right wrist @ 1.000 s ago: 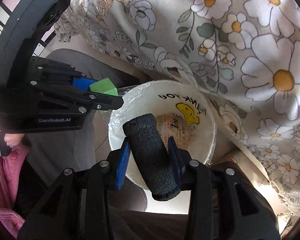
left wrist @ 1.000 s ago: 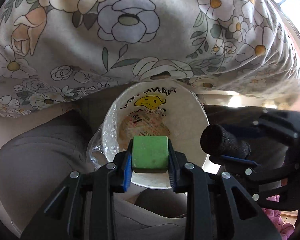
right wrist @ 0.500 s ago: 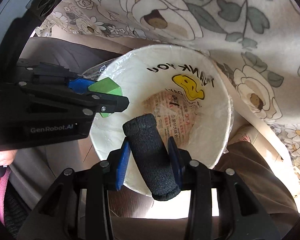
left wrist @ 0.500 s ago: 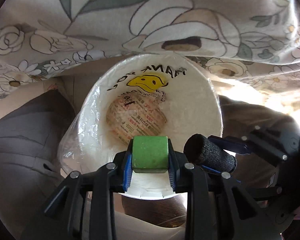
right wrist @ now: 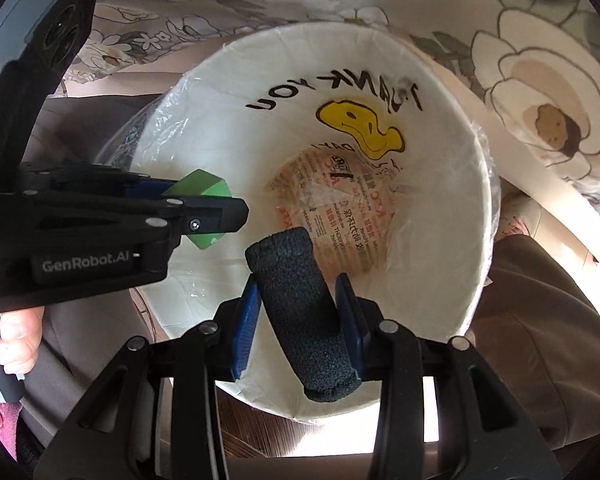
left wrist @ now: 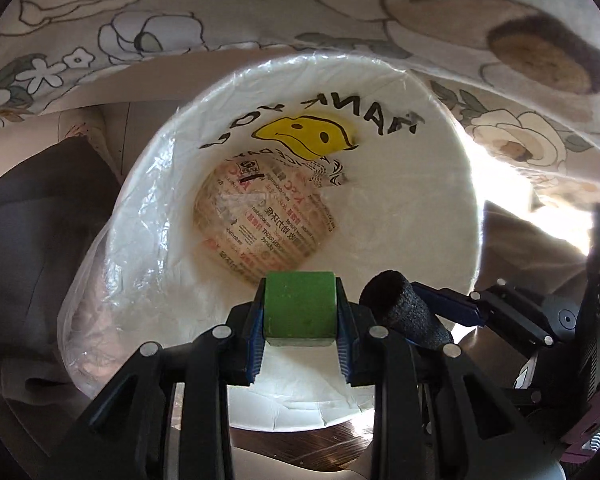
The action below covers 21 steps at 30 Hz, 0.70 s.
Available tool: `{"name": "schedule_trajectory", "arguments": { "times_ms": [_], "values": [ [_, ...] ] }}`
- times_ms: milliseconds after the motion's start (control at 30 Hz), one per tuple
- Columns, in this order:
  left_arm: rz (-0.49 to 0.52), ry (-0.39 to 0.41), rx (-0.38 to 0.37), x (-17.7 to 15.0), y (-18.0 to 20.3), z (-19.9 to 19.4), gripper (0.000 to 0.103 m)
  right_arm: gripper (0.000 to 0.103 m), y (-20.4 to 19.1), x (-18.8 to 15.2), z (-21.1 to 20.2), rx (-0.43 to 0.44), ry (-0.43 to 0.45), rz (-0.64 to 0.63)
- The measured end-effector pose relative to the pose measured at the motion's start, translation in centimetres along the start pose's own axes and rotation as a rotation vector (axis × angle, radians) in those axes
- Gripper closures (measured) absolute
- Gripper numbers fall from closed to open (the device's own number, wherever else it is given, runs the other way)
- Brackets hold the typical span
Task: Collect trash
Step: 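Carry the green cube and black tube with both tools over the white bin, then open both tools to drop the cube and tube into the bin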
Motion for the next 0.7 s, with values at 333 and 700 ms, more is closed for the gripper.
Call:
{"name": "schedule_trajectory", "arguments": {
  "times_ms": [333,700],
  "values": [
    [0.001,-0.030,0.034,0.1,-0.2,1.2,0.064,0.061,0.6,0.3,2.1,-0.014,-0.034,0.039],
    [0.013,-0.027,0.052,0.0,-0.4,1.4,0.057,0.053,0.4,0.8,2.0,-0.022,-0.017,0.046]
  ]
}}
Point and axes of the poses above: each gripper's, at about its wrist camera, not at the fingertips, and z roughly the way its jaws point, y to its right, x to its top, the point moved 6 cm from there along z, roughly the way its jaws point, and after that the axes turned 5 degrees about x, right-handed, at the moved point
